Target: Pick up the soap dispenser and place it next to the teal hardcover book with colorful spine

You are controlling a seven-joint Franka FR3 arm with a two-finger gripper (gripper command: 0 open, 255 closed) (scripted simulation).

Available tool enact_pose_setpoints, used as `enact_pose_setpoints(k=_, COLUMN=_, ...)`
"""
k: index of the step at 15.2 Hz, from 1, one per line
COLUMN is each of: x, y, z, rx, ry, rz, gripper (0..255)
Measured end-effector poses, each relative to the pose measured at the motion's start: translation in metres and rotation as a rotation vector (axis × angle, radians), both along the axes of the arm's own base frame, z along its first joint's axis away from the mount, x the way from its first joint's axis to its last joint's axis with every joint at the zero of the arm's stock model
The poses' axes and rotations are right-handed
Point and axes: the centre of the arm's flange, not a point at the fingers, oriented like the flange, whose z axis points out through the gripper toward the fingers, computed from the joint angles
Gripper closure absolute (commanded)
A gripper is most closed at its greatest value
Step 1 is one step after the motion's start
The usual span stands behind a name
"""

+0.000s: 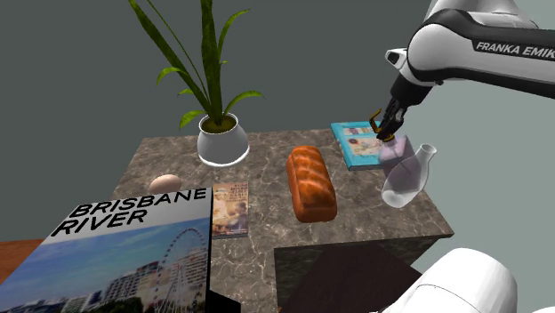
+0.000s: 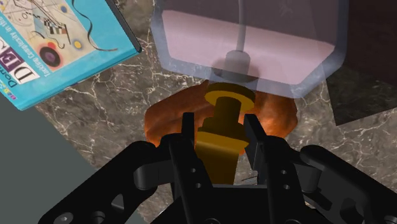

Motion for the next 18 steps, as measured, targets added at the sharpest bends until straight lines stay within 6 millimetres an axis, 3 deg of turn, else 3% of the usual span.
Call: enact_pose_setpoints(k=18, x=0.000, y=0.002, z=-0.096, rx=0.000, ry=0.000, rz=0.000, gripper=255)
